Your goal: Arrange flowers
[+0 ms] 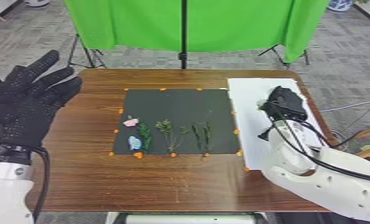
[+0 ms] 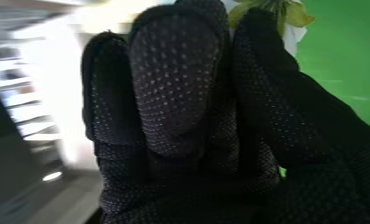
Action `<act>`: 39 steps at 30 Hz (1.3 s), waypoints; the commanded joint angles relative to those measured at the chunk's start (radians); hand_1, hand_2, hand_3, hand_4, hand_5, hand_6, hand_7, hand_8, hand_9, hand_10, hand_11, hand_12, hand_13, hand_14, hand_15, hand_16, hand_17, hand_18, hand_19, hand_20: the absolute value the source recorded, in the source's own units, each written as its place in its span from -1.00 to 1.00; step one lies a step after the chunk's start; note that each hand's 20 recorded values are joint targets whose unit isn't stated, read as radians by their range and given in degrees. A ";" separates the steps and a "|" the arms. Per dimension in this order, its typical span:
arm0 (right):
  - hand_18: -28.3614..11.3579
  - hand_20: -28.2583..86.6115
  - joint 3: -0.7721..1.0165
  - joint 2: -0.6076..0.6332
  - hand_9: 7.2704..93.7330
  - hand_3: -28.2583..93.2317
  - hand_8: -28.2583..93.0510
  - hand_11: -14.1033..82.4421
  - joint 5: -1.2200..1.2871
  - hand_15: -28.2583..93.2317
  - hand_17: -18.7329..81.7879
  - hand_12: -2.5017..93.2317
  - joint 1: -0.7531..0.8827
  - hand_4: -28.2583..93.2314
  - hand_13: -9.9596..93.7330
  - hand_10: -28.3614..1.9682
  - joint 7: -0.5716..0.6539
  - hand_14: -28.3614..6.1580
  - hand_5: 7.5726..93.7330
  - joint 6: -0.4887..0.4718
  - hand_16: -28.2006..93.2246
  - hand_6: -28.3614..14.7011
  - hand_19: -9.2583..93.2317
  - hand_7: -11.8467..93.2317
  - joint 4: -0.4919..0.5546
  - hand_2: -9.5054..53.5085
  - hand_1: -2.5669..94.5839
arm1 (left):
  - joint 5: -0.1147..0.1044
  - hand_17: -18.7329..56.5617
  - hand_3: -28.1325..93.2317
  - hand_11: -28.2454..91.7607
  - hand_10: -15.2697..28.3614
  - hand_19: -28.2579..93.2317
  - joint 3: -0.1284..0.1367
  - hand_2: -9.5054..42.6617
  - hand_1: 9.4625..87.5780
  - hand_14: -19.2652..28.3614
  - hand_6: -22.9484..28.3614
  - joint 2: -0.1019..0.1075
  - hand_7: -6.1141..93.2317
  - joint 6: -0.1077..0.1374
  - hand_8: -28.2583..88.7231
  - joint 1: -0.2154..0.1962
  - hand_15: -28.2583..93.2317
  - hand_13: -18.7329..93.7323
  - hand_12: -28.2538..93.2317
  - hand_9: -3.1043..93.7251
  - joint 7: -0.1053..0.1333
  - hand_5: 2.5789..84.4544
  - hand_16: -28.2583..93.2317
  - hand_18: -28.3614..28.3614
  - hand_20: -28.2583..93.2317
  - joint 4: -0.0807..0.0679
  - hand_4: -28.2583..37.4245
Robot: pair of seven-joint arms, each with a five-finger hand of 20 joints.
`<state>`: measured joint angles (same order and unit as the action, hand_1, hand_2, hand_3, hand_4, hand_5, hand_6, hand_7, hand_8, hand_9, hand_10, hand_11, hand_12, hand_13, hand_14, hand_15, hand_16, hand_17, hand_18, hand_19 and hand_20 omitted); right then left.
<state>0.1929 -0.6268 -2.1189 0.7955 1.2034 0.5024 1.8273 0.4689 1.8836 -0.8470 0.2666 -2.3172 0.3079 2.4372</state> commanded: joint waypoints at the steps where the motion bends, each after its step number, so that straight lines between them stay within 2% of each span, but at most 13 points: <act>1: -0.32 -0.66 -0.099 -0.240 1.00 0.57 -0.46 -0.50 0.038 0.31 0.50 -0.41 -0.195 -1.00 0.93 0.37 -0.115 0.45 0.84 -0.012 -0.18 0.42 1.00 -0.46 -0.003 -1.00 0.20 | 0.001 -0.60 0.72 -0.05 0.71 0.77 -0.010 -0.27 -0.70 1.00 0.28 0.011 -0.56 -0.007 -0.68 0.017 0.32 -0.20 -0.34 -0.25 -0.007 -0.20 -0.70 1.00 -1.00 -0.002 -0.94; 7: -0.33 -0.60 -0.187 -0.368 1.00 0.57 -0.46 -0.50 0.088 0.32 0.48 -0.41 -0.271 -1.00 0.92 0.39 -0.199 0.46 0.84 -0.036 -0.17 0.43 1.00 -0.46 -0.072 -1.00 0.19 | 0.001 -0.60 0.72 -0.05 0.71 0.77 -0.021 -0.27 -0.70 1.00 0.28 0.024 -0.55 -0.012 -0.68 0.041 0.32 -0.20 -0.34 -0.25 -0.007 -0.21 -0.70 1.00 -1.00 -0.007 -0.94; 10: -0.34 -0.59 -0.252 -0.423 1.00 0.57 -0.46 -0.50 0.096 0.32 0.47 -0.41 -0.319 -1.00 0.92 0.40 -0.212 0.47 0.84 -0.039 -0.17 0.44 1.00 -0.46 -0.113 -1.00 0.18 | -0.002 -0.60 0.72 -0.05 0.71 0.77 -0.030 -0.27 -0.70 1.00 0.27 0.034 -0.55 -0.013 -0.68 0.056 0.32 -0.20 -0.34 -0.25 0.006 -0.21 -0.70 1.00 -1.00 -0.013 -0.94; 15: -0.35 -0.56 -0.298 -0.491 1.00 0.58 -0.46 -0.50 0.134 0.33 0.45 -0.40 -0.344 -1.00 0.91 0.42 -0.238 0.48 0.84 -0.065 -0.17 0.46 1.00 -0.45 -0.170 -1.00 0.17 | -0.004 -0.60 0.72 -0.05 0.70 0.78 -0.045 -0.27 -0.71 1.00 0.27 0.052 -0.55 -0.032 -0.69 0.091 0.32 -0.20 -0.34 -0.25 0.017 -0.22 -0.70 1.00 -1.00 -0.028 -0.94; 17: -0.35 -0.55 -0.322 -0.508 1.00 0.58 -0.47 -0.50 0.135 0.33 0.45 -0.40 -0.353 -1.00 0.91 0.41 -0.242 0.48 0.83 -0.072 -0.17 0.46 1.00 -0.45 -0.186 -1.00 0.17 | -0.002 -0.60 0.72 -0.05 0.70 0.78 -0.053 -0.27 -0.71 1.00 0.27 0.051 -0.55 -0.040 -0.69 0.113 0.33 -0.20 -0.34 -0.25 0.010 -0.22 -0.70 1.00 -1.00 -0.035 -0.94; 18: -0.35 -0.55 -0.338 -0.516 1.00 0.58 -0.47 -0.49 0.144 0.34 0.45 -0.40 -0.364 -1.00 0.91 0.41 -0.238 0.48 0.83 -0.072 -0.17 0.46 1.00 -0.45 -0.190 -1.00 0.17 | -0.006 -0.60 0.72 -0.05 0.70 0.78 -0.054 -0.27 -0.71 1.00 0.27 0.060 -0.55 -0.041 -0.69 0.115 0.33 -0.20 -0.34 -0.25 0.019 -0.22 -0.70 1.00 -1.00 -0.036 -0.94; 22: -0.35 -0.54 -0.368 -0.535 0.99 0.58 -0.47 -0.50 0.164 0.34 0.44 -0.40 -0.377 -1.00 0.91 0.41 -0.235 0.48 0.83 -0.089 -0.16 0.46 1.00 -0.45 -0.214 -1.00 0.17 | -0.007 -0.60 0.72 -0.05 0.71 0.78 -0.070 -0.27 -0.70 1.00 0.27 0.075 -0.55 -0.055 -0.69 0.145 0.33 -0.20 -0.34 -0.25 0.021 -0.22 -0.70 1.00 -1.00 -0.048 -0.94; 23: -0.36 -0.53 -0.366 -0.534 0.99 0.58 -0.47 -0.50 0.169 0.34 0.43 -0.40 -0.372 -1.00 0.90 0.42 -0.240 0.48 0.83 -0.103 -0.16 0.46 1.00 -0.45 -0.216 -1.00 0.16 | -0.004 -0.60 0.72 -0.05 0.71 0.78 -0.076 -0.27 -0.70 1.00 0.27 0.073 -0.55 -0.061 -0.69 0.156 0.33 -0.20 -0.34 -0.25 0.014 -0.22 -0.70 1.00 -1.00 -0.051 -0.94; 27: -0.37 -0.51 -0.401 -0.540 0.99 0.58 -0.47 -0.50 0.188 0.36 0.42 -0.40 -0.390 -1.00 0.89 0.41 -0.249 0.48 0.83 -0.114 -0.16 0.45 1.00 -0.45 -0.224 -1.00 0.16 | -0.010 -0.60 0.72 -0.05 0.71 0.78 -0.088 -0.27 -0.70 1.00 0.27 0.089 -0.55 -0.061 -0.69 0.171 0.33 -0.20 -0.34 -0.25 0.026 -0.22 -0.70 1.00 -1.00 -0.056 -0.94; 32: -0.38 -0.50 -0.419 -0.561 0.99 0.57 -0.48 -0.49 0.182 0.36 0.41 -0.40 -0.396 -1.00 0.88 0.40 -0.247 0.47 0.82 -0.115 -0.16 0.48 1.00 -0.45 -0.233 -1.00 0.16 | -0.007 -0.60 0.72 -0.05 0.71 0.78 -0.086 -0.27 -0.70 1.00 0.27 0.085 -0.55 -0.075 -0.69 0.175 0.32 -0.20 -0.34 -0.25 0.019 -0.22 -0.70 1.00 -1.00 -0.058 -0.94; 37: -0.38 -0.49 -0.465 -0.591 0.99 0.57 -0.49 -0.48 0.182 0.37 0.41 -0.41 -0.425 -1.00 0.88 0.41 -0.237 0.47 0.82 -0.106 -0.17 0.49 1.00 -0.46 -0.250 -1.00 0.16 | -0.014 -0.60 0.72 -0.05 0.71 0.78 -0.098 -0.27 -0.70 1.00 0.27 0.097 -0.55 -0.077 -0.69 0.183 0.33 -0.20 -0.34 -0.25 0.027 -0.22 -0.70 1.00 -1.00 -0.063 -0.94; 38: -0.38 -0.49 -0.463 -0.595 0.98 0.56 -0.50 -0.48 0.184 0.37 0.41 -0.41 -0.423 -1.00 0.88 0.41 -0.241 0.47 0.82 -0.120 -0.17 0.49 1.00 -0.46 -0.252 -1.00 0.16 | -0.012 -0.60 0.72 -0.05 0.71 0.78 -0.098 -0.28 -0.70 1.00 0.27 0.093 -0.55 -0.076 -0.69 0.187 0.33 -0.20 -0.34 -0.25 0.019 -0.22 -0.70 1.00 -1.00 -0.063 -0.94; 39: -0.38 -0.49 -0.475 -0.600 0.98 0.56 -0.50 -0.48 0.188 0.37 0.41 -0.41 -0.433 -1.00 0.88 0.42 -0.241 0.47 0.82 -0.116 -0.17 0.49 1.00 -0.46 -0.254 -1.00 0.16 | -0.013 -0.60 0.72 -0.05 0.71 0.78 -0.098 -0.27 -0.70 1.00 0.27 0.097 -0.55 -0.079 -0.69 0.185 0.33 -0.20 -0.34 -0.25 0.024 -0.22 -0.70 1.00 -1.00 -0.064 -0.94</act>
<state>-0.2496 -1.1800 -1.9282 0.4059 0.9631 0.3929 1.5869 0.4632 1.7947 -0.7571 0.2006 -2.1329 0.3318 2.3837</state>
